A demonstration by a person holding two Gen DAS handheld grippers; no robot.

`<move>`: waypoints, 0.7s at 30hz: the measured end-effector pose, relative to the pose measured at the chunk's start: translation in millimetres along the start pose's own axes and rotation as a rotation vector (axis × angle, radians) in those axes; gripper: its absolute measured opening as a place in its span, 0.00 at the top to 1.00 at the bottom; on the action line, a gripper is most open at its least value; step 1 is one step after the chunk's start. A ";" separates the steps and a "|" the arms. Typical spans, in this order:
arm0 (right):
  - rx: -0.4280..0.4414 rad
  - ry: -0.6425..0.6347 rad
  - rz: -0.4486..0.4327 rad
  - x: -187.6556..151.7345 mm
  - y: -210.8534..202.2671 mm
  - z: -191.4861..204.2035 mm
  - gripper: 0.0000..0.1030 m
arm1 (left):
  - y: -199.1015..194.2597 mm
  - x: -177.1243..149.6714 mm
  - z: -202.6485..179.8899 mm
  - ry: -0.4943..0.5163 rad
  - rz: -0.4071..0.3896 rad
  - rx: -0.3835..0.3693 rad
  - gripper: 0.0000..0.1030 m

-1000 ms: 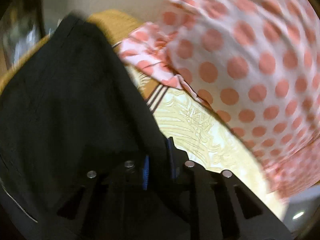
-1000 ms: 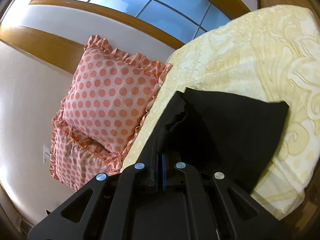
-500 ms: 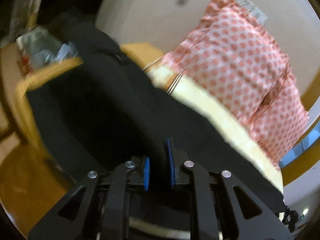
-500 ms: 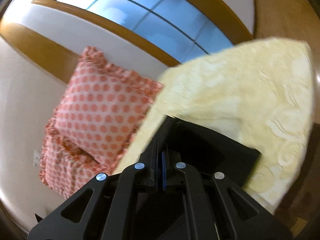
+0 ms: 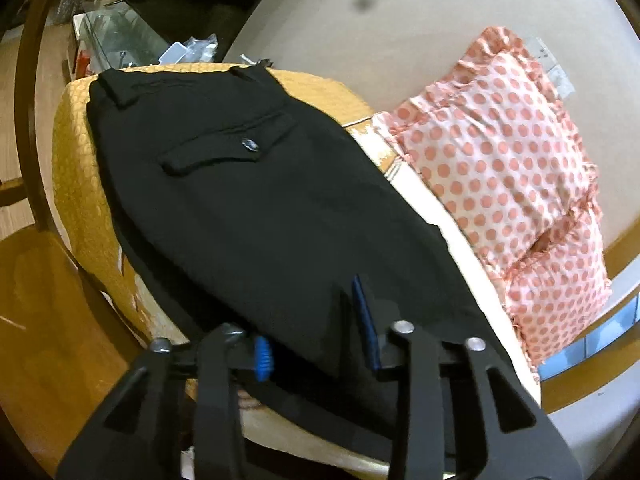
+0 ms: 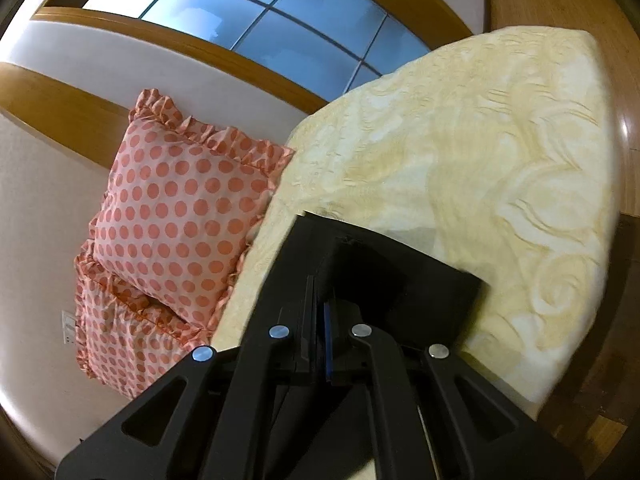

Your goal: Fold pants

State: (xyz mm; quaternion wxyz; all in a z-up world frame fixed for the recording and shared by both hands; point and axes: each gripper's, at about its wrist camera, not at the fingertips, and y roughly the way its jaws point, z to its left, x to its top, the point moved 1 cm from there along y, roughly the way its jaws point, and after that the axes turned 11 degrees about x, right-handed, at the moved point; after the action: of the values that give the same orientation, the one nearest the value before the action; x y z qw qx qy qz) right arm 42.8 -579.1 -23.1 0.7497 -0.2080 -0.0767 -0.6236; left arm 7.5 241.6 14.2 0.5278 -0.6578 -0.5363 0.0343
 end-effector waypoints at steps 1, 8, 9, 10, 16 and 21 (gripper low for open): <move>0.018 -0.016 -0.006 3.1 -1.8 7.3 0.98 | -0.8 0.8 2.0 0.004 0.005 -0.001 0.83; -0.055 -0.048 -0.002 -1.8 -22.5 1.1 0.98 | -6.9 -6.3 11.8 0.067 0.027 0.004 0.91; -0.072 -0.030 0.006 -4.7 -23.0 -6.8 0.98 | -5.6 -6.9 13.7 0.071 0.035 0.005 0.91; -0.083 -0.011 0.010 -8.1 -24.0 -14.1 0.98 | -5.5 -7.2 15.1 0.076 0.037 0.003 0.91; -0.092 -0.050 -0.013 -15.3 -34.2 -11.1 0.98 | -6.1 -6.3 14.7 0.112 0.048 0.000 0.91; -0.099 -0.086 -0.025 -17.8 -41.0 -5.5 0.98 | -5.1 -5.8 10.1 0.173 0.050 0.009 0.91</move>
State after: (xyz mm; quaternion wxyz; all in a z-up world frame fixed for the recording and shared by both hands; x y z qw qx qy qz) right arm -1.4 -570.8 -25.8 0.7267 -0.2706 -0.0803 -0.6263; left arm -4.5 243.4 10.5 0.5739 -0.6691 -0.4721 -0.0072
